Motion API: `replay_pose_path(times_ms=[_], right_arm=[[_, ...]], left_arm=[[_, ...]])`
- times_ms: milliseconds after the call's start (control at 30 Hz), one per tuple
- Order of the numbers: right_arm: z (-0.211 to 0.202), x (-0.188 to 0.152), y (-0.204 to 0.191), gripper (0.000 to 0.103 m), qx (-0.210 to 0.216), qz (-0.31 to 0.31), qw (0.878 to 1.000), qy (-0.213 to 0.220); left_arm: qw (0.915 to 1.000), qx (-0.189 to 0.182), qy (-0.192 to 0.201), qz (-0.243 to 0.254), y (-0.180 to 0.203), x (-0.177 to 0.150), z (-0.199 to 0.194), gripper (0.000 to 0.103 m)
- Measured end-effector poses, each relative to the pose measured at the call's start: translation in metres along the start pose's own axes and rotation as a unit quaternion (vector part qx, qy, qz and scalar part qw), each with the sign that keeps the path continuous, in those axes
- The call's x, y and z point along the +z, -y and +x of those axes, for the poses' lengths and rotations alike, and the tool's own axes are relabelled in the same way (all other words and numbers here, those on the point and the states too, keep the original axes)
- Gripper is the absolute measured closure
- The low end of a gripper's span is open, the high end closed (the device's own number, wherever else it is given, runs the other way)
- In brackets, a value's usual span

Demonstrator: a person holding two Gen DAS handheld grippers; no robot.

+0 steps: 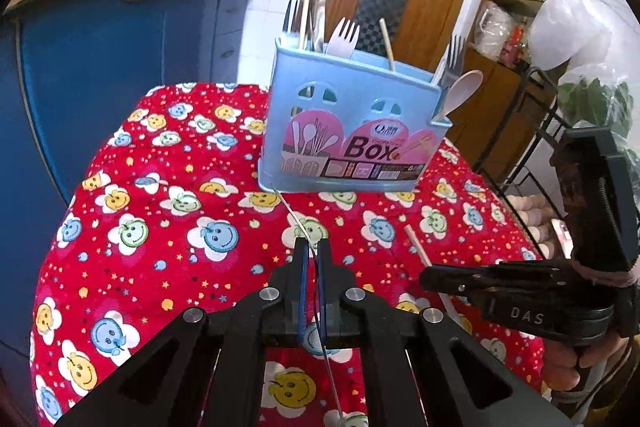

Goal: Organize utensils
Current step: 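Lift the fork with the left tool while the right tool grasps and lifts the white chopstick, then lower the fork into the box with the left tool while the right tool drops the chopstick in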

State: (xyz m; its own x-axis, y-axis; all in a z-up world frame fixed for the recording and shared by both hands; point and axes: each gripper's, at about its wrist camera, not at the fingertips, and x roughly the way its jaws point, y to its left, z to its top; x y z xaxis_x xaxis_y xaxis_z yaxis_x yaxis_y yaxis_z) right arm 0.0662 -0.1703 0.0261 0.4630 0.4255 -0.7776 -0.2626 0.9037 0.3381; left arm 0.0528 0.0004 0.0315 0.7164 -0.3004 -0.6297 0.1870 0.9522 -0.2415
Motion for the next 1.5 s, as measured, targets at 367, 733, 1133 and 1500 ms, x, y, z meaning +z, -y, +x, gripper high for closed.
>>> replay_pose_path(times_ms=[367, 733, 1133, 1500], right_arm=[[-0.060, 0.006, -0.019, 0.097, -0.015, -0.023, 0.990, 0.137], [-0.099, 0.029, -0.022, 0.097, -0.035, -0.034, 0.975, 0.216], [-0.124, 0.069, -0.026, 0.097, -0.051, -0.047, 0.965, 0.253], [-0.132, 0.126, -0.025, 0.097, -0.084, -0.055, 0.953, 0.287]], left_arm=[[0.9981, -0.029, 0.053, -0.006, 0.009, 0.015, -0.035, 0.101], [0.9946, -0.042, 0.095, 0.006, 0.018, 0.052, -0.052, 0.102], [0.9871, -0.027, 0.153, 0.038, 0.032, 0.118, -0.070, 0.102], [0.9769, -0.008, 0.206, 0.057, 0.044, 0.179, -0.073, 0.102]])
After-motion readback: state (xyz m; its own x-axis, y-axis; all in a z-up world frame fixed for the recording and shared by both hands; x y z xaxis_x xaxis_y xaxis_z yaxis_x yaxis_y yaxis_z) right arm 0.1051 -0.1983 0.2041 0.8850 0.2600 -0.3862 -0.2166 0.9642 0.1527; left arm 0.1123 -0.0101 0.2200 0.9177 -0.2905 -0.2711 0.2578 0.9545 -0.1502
